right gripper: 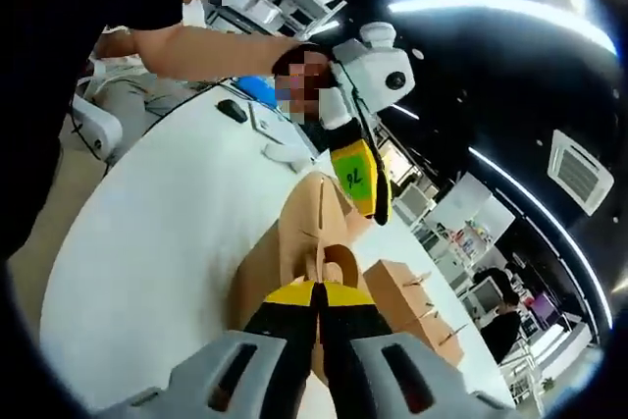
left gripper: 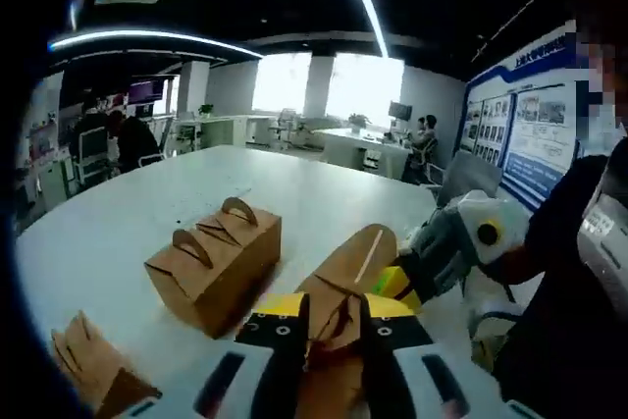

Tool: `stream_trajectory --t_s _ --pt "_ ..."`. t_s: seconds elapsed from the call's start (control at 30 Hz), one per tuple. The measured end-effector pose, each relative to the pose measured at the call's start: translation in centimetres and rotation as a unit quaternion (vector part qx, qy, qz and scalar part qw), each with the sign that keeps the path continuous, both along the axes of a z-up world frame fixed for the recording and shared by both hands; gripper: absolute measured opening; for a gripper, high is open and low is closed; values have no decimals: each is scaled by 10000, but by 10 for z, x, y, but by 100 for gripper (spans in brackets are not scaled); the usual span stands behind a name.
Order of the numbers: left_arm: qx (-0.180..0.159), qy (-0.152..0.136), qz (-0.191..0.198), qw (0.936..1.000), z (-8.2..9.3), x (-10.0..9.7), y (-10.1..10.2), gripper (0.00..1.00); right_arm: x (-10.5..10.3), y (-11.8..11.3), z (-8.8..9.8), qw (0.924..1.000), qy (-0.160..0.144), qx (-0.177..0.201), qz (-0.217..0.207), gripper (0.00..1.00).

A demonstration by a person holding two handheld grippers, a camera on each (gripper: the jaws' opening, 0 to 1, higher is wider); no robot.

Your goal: Pick up one paper box from the group, open the paper box, and remove the item inside

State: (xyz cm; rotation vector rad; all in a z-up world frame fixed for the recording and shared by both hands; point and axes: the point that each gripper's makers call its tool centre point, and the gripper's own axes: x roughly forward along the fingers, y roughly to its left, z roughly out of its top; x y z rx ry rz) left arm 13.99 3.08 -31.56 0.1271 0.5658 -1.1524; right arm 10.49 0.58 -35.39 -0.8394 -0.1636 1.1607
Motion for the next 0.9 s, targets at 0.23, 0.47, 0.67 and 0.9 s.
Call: stream_trajectory --t_s 0.23,0.47,0.67,0.9 --pt "940 401 -520 9934 -31 1 -11 22 1 0 0 10000 -22 12 2 2" --pt "1475 441 -552 9865 -44 3 -20 15 1 1 -1 10000 -6 50 23 2" --pt "1369 460 -556 9880 -38 9 -13 4 1 0 -1 10000 3 72 40 2" --pt "1075 696 -383 9910 -35 10 -17 4 3 -3 -2 9995 -296 -80 0 2"
